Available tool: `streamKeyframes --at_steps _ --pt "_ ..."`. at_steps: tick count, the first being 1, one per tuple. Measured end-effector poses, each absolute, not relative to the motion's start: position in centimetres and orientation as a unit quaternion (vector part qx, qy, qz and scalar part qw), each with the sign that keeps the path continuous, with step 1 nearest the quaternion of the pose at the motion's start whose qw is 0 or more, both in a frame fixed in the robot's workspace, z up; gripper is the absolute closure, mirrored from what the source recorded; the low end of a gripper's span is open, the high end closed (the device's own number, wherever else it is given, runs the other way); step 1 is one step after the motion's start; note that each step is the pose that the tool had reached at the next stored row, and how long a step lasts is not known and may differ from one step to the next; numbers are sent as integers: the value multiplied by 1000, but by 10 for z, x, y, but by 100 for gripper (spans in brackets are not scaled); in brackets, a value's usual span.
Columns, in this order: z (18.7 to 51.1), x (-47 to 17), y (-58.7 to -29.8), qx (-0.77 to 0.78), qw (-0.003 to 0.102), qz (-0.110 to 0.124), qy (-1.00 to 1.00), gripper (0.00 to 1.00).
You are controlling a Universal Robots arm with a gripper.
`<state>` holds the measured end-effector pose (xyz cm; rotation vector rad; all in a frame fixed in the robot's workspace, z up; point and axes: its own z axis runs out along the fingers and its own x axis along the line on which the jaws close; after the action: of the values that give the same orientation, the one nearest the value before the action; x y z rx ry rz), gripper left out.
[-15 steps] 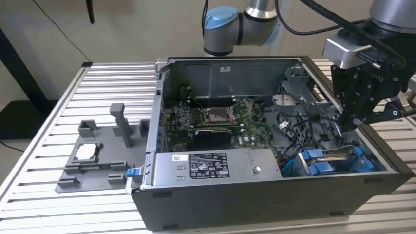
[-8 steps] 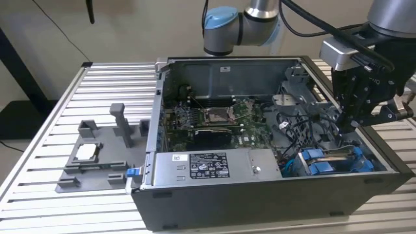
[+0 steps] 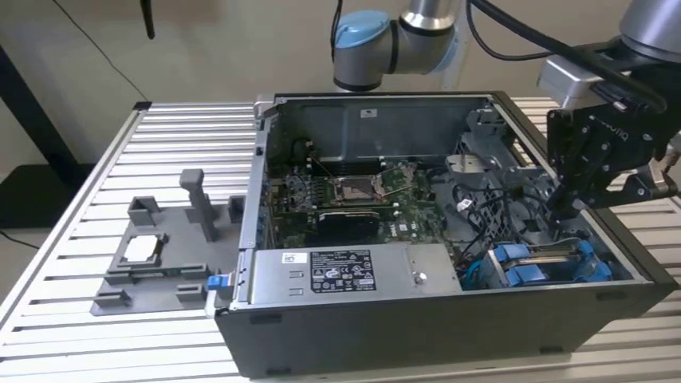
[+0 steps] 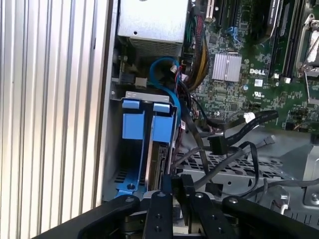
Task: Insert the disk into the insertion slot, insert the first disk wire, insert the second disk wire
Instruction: 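Insert the first disk wire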
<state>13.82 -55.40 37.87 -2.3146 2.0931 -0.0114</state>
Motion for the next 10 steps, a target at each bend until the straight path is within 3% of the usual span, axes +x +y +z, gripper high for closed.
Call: streamKeyframes --at_steps 4,8,10 --pt "378 147 -554 -742 1 12 671 81" --pt "377 149 -555 -741 15 26 671 81" --pt "375 150 -558 -741 16 27 671 81"
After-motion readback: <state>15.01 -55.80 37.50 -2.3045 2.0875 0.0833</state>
